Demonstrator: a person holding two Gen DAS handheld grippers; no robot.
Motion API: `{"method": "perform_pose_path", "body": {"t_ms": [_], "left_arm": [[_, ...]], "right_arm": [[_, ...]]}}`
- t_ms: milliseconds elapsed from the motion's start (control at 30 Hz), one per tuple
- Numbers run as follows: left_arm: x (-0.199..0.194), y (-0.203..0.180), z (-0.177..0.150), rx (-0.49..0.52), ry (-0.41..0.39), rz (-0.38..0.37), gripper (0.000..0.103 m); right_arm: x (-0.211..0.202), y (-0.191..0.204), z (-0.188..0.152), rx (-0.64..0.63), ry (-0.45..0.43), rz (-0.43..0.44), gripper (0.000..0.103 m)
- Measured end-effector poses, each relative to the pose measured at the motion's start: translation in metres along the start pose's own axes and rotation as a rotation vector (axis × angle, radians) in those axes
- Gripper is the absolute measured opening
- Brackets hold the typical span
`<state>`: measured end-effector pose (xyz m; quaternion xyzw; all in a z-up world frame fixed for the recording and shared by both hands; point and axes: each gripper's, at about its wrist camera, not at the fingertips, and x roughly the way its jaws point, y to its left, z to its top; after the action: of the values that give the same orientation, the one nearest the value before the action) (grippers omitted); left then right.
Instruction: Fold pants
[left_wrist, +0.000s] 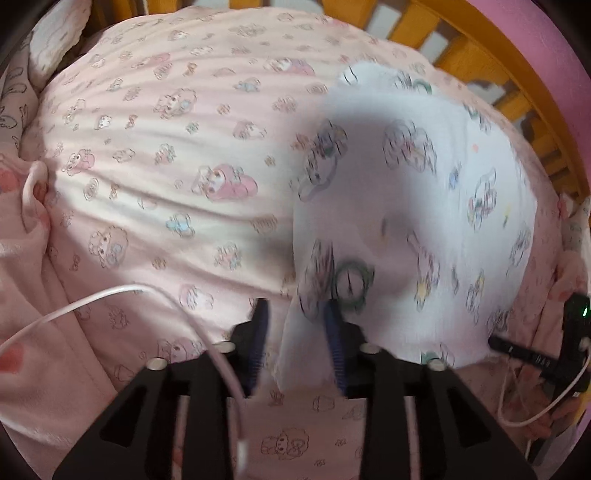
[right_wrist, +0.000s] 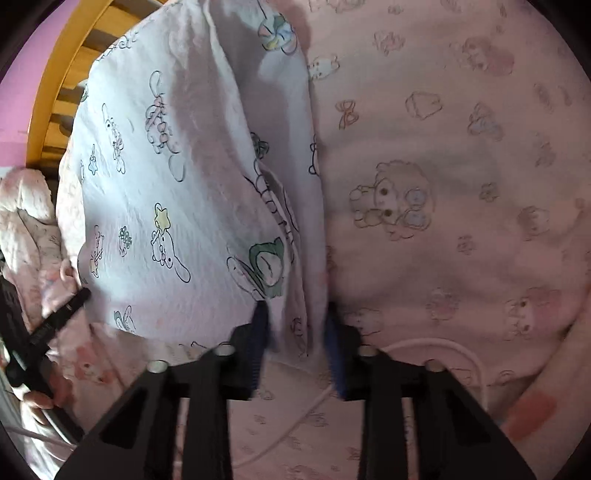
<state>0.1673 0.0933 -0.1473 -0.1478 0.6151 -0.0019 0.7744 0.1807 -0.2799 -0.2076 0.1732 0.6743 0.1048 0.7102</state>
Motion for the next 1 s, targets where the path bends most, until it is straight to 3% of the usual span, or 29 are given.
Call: {"method": "perform_pose_path", "body": {"t_ms": [67,300,367,400,467,533,667,800,1000], "left_arm": [[0.002,0.004,0.005,-0.020,0.006,-0.044,0.046],[0.046,0.012,0.007,-0.094,0.119,-0.141,0.043],[0.049,0.012,0.007,-0.084,0.123,-0.204,0.025],[0.048,0.011,0.005,-0.074,0.129,-0.215,0.003],[0.042,0.006,0.005,-0.043,0.105,-0.199,0.002],[0.025,-0.005,0.005,-0.001,0.040,-0.167,0.002],[-0.023,-0.052,0.008,0.125,-0.107,-0.122,0.002],[-0.055,-0.114,0.016,0.252,-0.195,-0.154,0.002],[-0.042,-0.208,-0.004,0.451,-0.150,-0.224,0.002]], "right_arm": [[0.001,0.004,-0.001,-0.008,0.000,-0.005,0.013],[0.010,0.013,-0.001,-0.028,0.002,-0.034,0.013],[0.009,0.012,-0.003,-0.023,0.000,-0.034,0.013],[0.005,0.007,-0.003,-0.023,0.001,-0.034,0.013],[-0.004,0.006,0.000,-0.036,-0.011,-0.038,0.013],[-0.023,0.009,0.000,-0.060,-0.079,-0.071,0.013],[-0.073,0.016,-0.004,-0.109,-0.269,-0.134,0.013],[-0.111,0.009,-0.004,-0.091,-0.351,-0.109,0.013],[-0.145,-0.002,-0.007,-0.101,-0.442,-0.136,0.013]]}}
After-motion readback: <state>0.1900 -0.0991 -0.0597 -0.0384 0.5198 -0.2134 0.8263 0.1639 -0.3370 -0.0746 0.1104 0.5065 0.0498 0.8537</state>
